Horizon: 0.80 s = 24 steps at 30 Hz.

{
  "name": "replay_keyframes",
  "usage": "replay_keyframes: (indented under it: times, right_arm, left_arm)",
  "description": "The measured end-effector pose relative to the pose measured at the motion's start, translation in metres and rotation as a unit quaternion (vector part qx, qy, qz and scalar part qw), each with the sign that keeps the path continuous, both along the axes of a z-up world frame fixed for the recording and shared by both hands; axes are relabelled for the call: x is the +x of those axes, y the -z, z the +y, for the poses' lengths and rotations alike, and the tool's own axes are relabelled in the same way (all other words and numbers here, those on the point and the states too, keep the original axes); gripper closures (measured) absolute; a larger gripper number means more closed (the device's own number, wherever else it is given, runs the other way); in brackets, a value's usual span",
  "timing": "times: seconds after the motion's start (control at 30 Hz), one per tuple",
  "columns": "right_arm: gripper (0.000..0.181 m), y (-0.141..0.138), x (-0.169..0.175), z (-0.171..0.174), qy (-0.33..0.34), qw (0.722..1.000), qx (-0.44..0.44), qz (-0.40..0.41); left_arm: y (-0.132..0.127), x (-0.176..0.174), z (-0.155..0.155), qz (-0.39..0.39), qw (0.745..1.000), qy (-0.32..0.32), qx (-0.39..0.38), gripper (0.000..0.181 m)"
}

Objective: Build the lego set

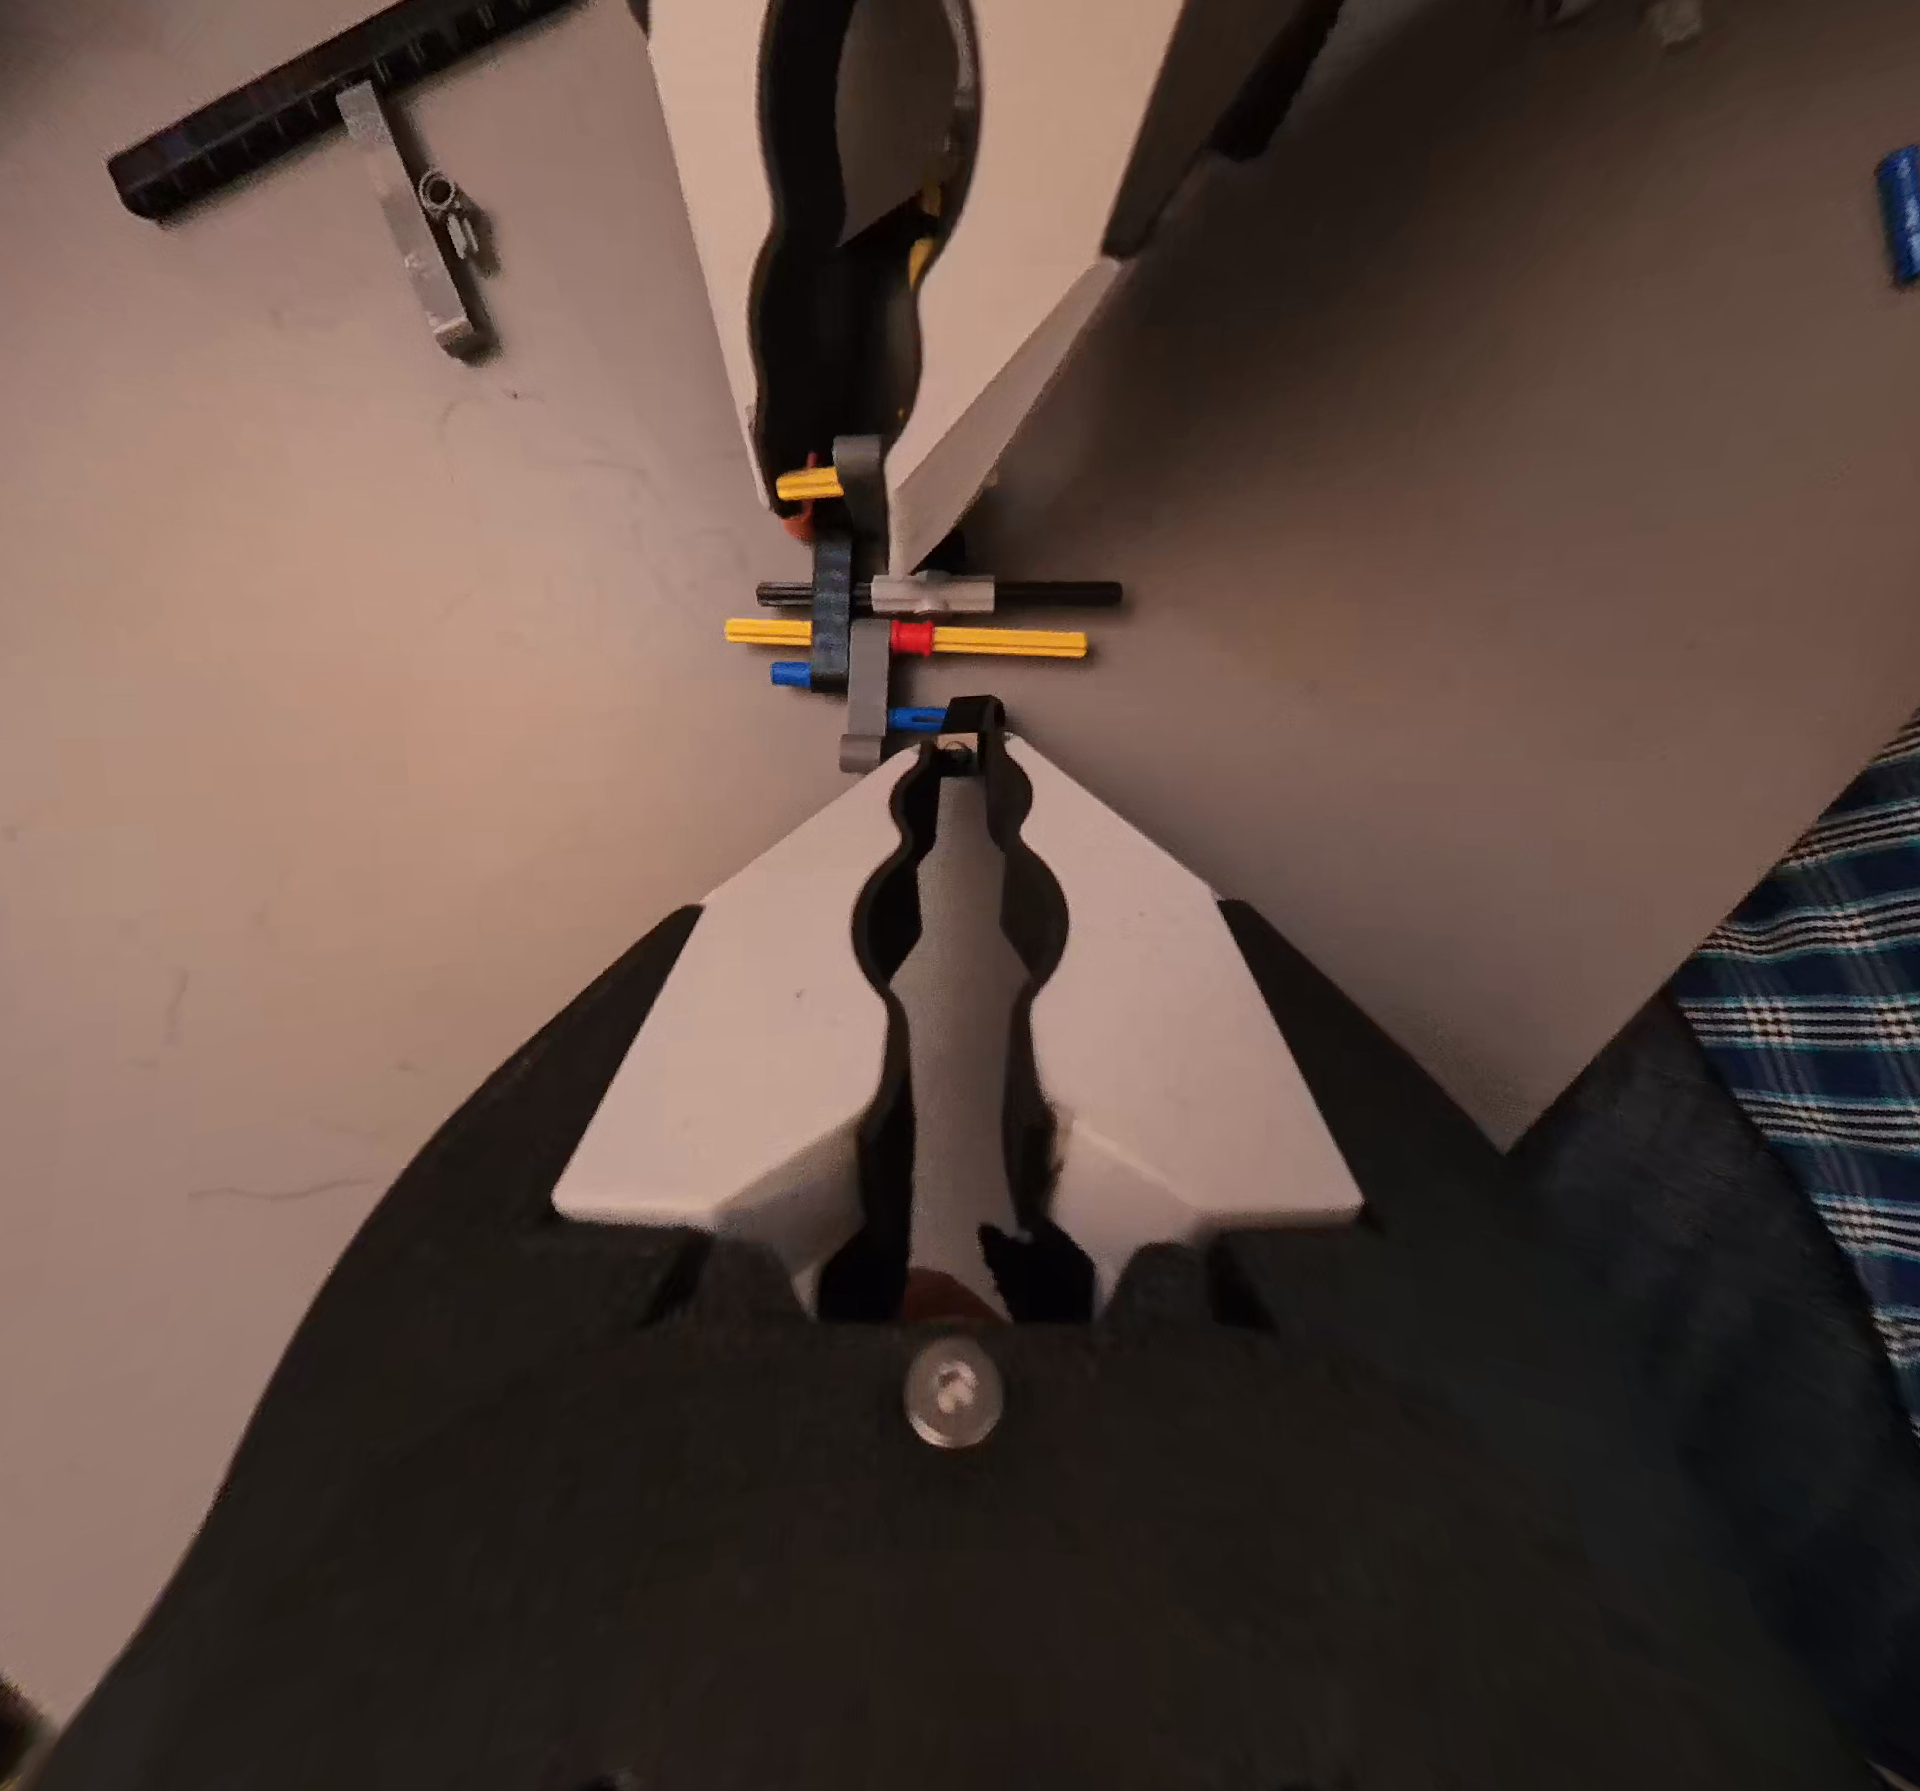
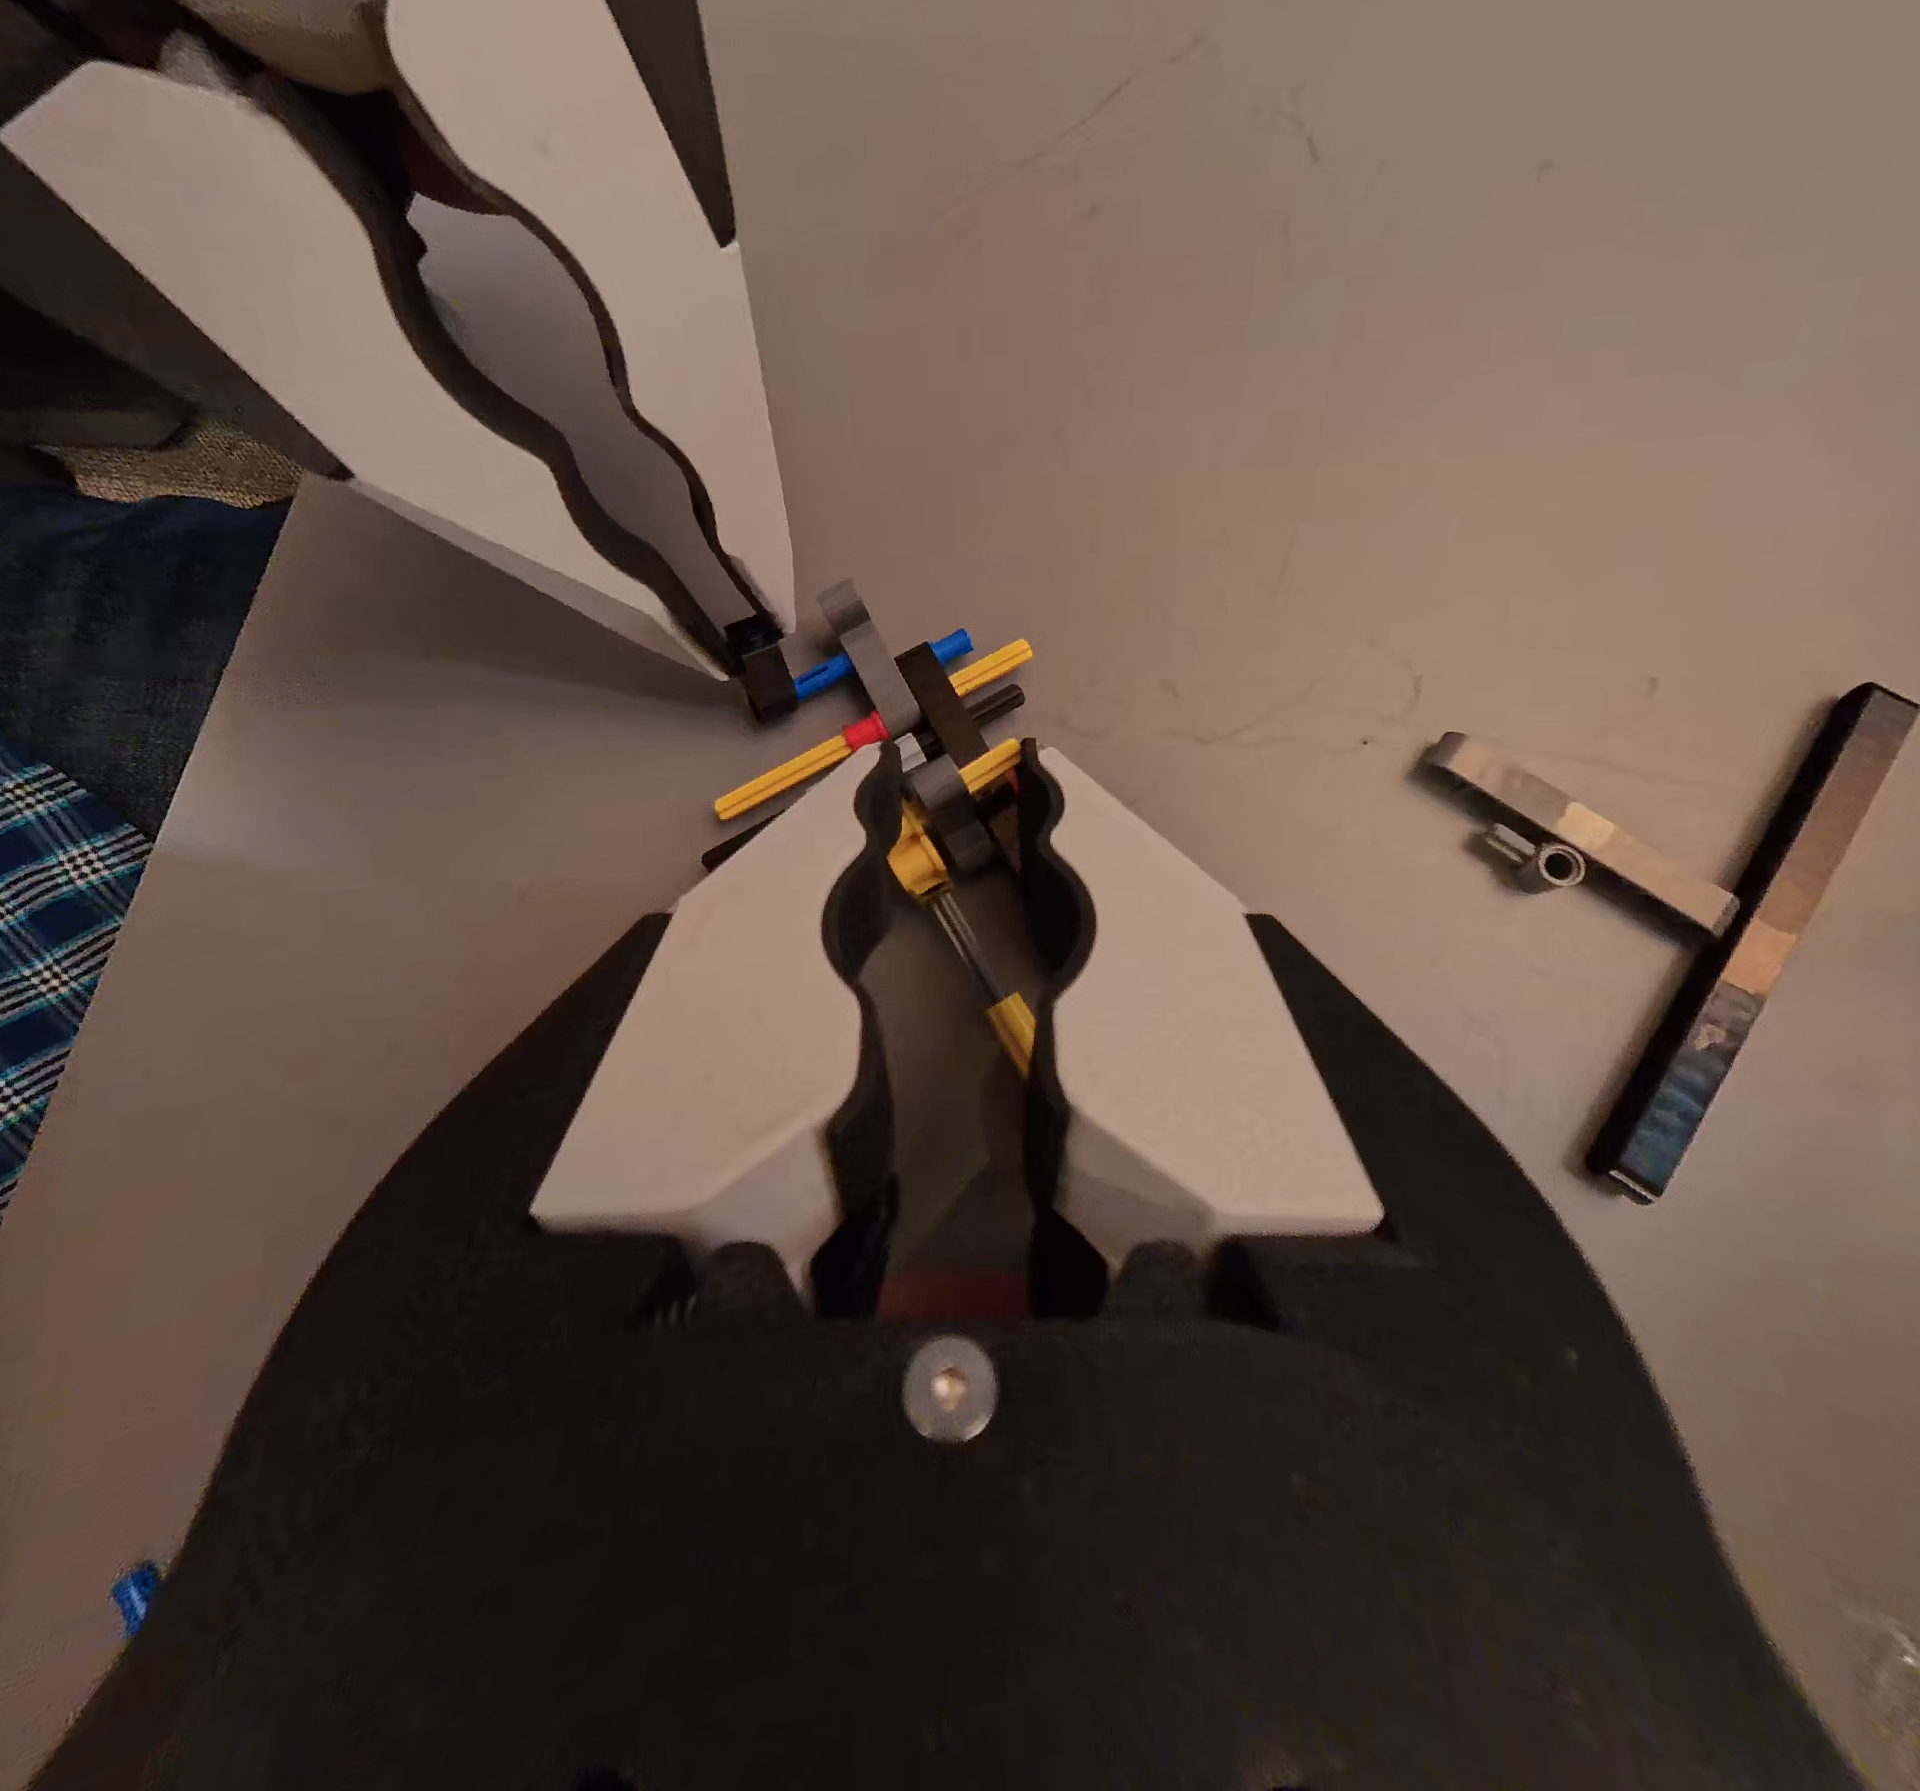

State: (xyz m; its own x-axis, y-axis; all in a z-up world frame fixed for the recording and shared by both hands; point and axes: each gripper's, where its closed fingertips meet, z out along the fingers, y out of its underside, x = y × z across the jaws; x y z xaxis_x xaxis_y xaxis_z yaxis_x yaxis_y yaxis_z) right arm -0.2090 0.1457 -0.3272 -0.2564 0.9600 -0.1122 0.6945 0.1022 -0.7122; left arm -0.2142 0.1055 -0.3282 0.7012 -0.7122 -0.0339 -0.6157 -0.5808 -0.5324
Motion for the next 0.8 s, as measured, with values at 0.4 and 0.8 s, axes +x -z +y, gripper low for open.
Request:
replay_keyframes:
  times: [0.4, 0.8]
  right_arm:
    - [0.162, 0.0002, 0.0023, 0.0009, 0.008, 1.0, -0.006, 0.001]
    - [0.162, 0.0006, 0.0052, -0.0005, 0.007, 1.0, -0.013, 0.002]
  left_arm:
    - [-0.0004, 0.0014, 0.0017, 0.119, 0.987, 0.003, 0.107, 0.172]
    - [0.0077, 0.0012, -0.0013, 0.151, 0.982, 0.006, 0.111, 0.171]
